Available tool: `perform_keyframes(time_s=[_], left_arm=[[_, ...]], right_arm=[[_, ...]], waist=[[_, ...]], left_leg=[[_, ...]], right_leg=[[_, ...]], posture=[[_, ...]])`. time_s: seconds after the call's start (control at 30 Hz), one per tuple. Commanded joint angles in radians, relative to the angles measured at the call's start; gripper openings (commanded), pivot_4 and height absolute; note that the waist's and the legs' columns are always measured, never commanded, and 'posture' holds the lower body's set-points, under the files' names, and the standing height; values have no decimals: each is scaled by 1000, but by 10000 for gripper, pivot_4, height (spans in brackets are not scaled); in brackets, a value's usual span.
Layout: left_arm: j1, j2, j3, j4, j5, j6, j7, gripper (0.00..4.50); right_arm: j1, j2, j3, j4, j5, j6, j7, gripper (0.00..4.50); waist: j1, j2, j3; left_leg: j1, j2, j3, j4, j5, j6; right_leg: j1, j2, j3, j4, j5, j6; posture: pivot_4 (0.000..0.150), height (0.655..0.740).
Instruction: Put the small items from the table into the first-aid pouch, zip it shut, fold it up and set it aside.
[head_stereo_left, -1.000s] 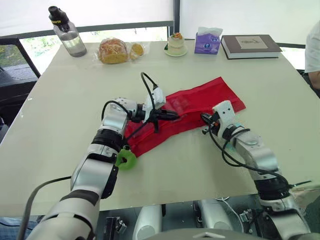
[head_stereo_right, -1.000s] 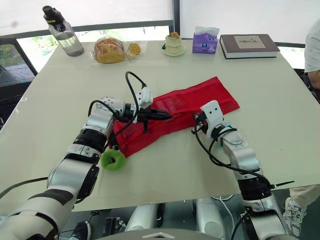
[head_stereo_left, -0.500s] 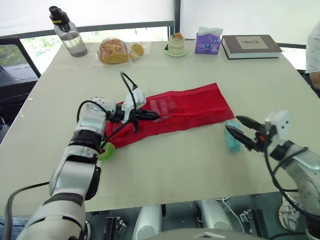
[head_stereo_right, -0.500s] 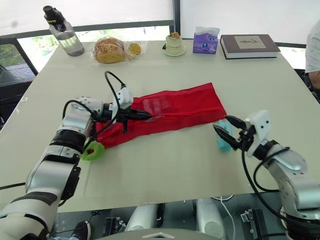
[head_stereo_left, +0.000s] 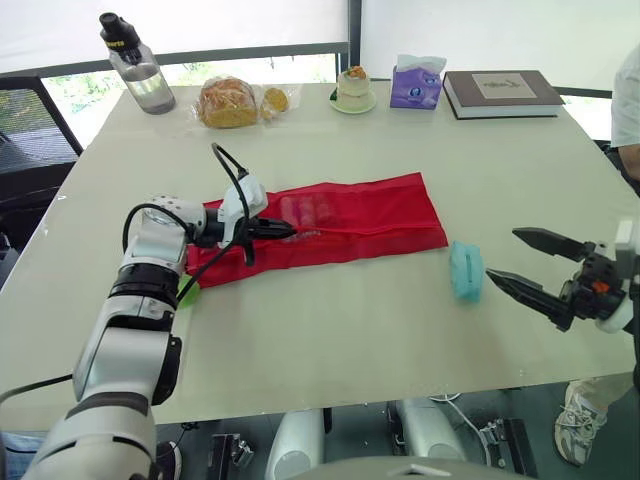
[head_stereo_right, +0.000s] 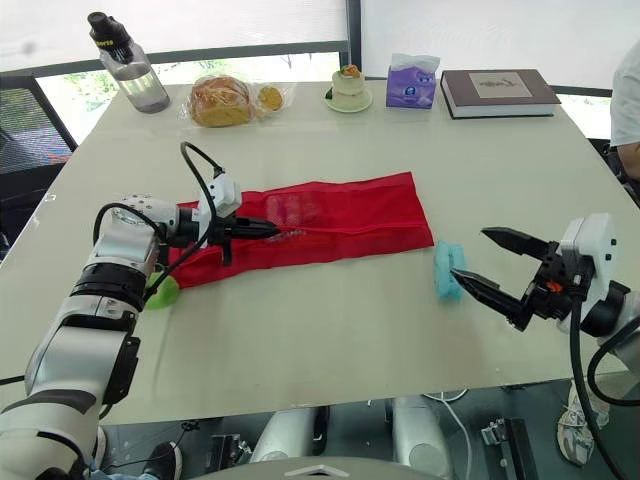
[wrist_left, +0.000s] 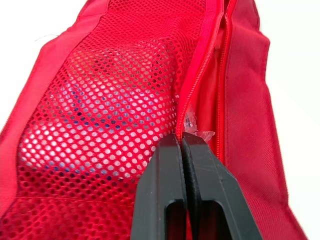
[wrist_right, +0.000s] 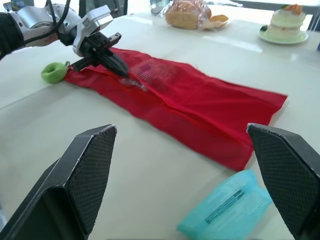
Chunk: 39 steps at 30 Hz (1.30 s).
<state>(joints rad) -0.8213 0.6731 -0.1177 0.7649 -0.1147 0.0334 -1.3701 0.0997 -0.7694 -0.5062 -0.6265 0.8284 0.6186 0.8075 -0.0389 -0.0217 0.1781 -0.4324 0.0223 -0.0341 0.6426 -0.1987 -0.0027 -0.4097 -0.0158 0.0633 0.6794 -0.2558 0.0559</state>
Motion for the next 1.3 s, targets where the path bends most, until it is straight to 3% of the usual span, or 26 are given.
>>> perform_keyframes(time_s=[0.03,0.2,0.27,0.43,0.6,0.77,0.93,1.3], left_arm=[[-23,12,32,-48,-19,18,3,14555],[-51,-6,38,-118,-38,41,18,39644],[-54,-25,28,-181,-46,55,14,44268],[-57,-83,-7,-300,-53,92,14,44268],[-80,-177,-43,-290,-14,82,93,44268],[-126,-303,-70,-133,18,31,164,44268],[-241,-423,-83,146,80,-80,275,44268],[-336,-487,-126,406,232,-242,381,44268]], right_arm=[[-11,-15,14,-35,-72,-39,-54,45000],[-2,-12,19,-67,-103,-34,-98,45000],[7,-13,14,-83,-100,-29,-105,45000],[35,-26,-7,-125,-76,5,-119,45000],[47,-26,-28,-148,-66,19,-151,45000],[72,-23,-35,-151,-94,17,-178,45000],[74,-22,-35,-163,-98,22,-202,45000],[154,-5,-109,-226,-75,44,-242,45000]], waist=[[1,0,0],[5,0,0],[9,0,0],[11,0,0],[11,0,0],[20,0,0],[24,0,0],[25,0,0]], left_leg=[[0,0,0,0,0,0],[0,0,0,1,0,0],[-1,0,0,1,0,0],[-1,-1,0,2,0,0],[-1,0,0,3,0,0],[-1,-1,0,4,0,0],[-1,-1,0,4,0,0],[-2,-2,0,4,0,0]], right_leg=[[0,0,0,0,0,0],[0,0,0,0,0,0],[0,0,0,0,0,0],[1,-1,0,0,0,0],[1,0,0,1,0,0],[1,0,0,0,0,0],[1,0,0,0,-1,2],[1,0,1,0,-1,3]], posture=[[1500,7400],[1500,7400],[1500,7400],[1500,7400],[1500,7400],[1500,7400],[1500,7400],[1500,7400]])
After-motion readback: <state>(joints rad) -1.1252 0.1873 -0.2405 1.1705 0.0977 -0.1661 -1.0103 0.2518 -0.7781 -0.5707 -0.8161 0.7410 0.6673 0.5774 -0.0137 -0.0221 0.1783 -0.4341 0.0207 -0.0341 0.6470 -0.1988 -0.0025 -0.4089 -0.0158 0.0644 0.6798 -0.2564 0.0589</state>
